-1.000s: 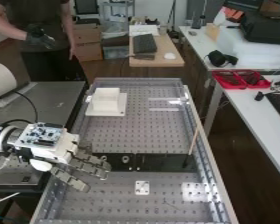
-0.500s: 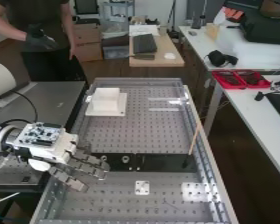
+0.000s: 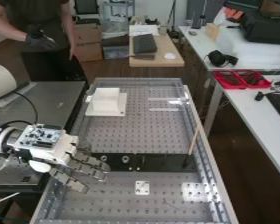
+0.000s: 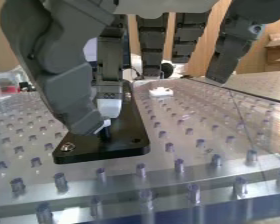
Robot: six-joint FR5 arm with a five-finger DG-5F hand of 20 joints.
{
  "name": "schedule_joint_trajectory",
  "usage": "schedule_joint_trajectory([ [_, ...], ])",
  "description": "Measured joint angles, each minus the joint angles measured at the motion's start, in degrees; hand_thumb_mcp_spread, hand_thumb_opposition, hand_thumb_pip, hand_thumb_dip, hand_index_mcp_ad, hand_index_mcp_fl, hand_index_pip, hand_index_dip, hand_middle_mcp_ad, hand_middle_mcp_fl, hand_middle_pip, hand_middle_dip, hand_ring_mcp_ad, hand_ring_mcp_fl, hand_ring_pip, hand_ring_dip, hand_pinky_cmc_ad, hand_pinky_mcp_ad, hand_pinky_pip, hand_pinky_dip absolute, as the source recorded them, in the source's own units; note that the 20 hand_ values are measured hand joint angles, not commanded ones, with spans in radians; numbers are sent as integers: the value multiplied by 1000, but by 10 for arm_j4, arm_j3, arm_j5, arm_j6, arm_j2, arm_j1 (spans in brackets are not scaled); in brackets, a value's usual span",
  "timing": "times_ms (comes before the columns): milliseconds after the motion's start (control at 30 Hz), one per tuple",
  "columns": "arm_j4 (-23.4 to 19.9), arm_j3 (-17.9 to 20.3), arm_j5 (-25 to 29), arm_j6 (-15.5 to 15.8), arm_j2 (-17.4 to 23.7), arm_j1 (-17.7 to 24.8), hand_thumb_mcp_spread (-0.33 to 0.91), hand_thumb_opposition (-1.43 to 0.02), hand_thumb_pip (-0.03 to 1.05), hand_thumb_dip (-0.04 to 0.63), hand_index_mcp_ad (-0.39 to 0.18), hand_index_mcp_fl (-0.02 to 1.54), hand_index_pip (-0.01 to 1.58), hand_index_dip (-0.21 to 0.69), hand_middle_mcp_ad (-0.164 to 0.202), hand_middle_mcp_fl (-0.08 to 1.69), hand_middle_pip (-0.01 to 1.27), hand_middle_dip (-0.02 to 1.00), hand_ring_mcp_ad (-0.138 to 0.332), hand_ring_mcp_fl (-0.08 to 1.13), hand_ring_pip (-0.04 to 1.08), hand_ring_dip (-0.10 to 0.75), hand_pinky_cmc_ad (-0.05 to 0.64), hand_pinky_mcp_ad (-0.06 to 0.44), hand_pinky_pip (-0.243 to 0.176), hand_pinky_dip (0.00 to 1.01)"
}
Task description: Grab the smaller nut and place it in the white container
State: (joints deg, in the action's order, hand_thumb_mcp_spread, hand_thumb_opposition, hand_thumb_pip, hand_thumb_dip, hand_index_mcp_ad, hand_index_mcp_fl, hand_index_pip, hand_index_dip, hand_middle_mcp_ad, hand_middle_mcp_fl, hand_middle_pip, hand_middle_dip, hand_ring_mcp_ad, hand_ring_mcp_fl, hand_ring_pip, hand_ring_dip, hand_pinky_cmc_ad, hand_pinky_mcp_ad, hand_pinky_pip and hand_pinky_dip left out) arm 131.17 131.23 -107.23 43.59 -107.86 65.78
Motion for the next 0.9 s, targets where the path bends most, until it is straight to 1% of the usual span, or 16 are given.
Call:
schedule_joint_trajectory([
  [433, -6, 2, 3, -2, -4, 1, 426, -822, 723, 251, -147, 35, 1560, 194, 80, 136, 129, 229, 115, 0, 101, 96, 379, 293, -59, 463],
  [900, -3, 2, 2, 4, -5, -1, 426, -822, 723, 251, -147, 37, 1560, 194, 80, 136, 129, 229, 115, 0, 101, 96, 379, 293, -59, 463],
])
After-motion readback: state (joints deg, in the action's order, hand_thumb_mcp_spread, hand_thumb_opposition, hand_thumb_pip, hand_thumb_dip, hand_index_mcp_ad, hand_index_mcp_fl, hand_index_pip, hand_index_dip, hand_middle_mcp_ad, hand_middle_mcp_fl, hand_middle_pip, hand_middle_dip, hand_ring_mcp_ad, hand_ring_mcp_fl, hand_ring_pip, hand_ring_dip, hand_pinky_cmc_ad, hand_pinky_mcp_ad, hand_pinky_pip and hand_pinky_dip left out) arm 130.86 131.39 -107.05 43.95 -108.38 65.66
